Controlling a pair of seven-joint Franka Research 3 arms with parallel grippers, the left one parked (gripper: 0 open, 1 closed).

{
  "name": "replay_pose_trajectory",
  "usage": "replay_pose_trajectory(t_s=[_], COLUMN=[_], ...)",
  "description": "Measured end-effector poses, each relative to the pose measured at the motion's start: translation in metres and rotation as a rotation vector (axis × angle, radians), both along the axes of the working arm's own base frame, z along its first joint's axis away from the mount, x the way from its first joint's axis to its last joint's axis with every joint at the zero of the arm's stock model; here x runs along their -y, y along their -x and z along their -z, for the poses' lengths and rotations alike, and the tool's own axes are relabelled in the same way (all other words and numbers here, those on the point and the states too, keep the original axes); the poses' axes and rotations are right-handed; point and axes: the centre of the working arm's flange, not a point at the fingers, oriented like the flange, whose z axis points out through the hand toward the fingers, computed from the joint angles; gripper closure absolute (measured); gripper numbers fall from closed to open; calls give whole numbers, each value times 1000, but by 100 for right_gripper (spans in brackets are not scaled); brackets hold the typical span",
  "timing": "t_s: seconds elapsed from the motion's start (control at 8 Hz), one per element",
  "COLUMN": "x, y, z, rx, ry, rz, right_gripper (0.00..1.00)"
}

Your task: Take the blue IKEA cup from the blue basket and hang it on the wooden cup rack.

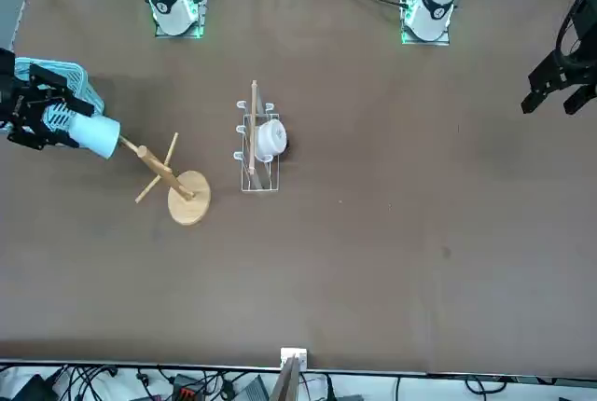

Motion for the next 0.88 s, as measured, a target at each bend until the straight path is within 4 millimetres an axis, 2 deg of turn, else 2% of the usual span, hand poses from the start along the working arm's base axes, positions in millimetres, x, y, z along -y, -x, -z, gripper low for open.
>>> replay_pose_trajectory(t_s=[0.38,0.88], x=[-22,-29], y=[-12,-21], z=[11,31], rx=[12,1], ry=[3,1], rz=[-25,-40], right_gripper=[16,16])
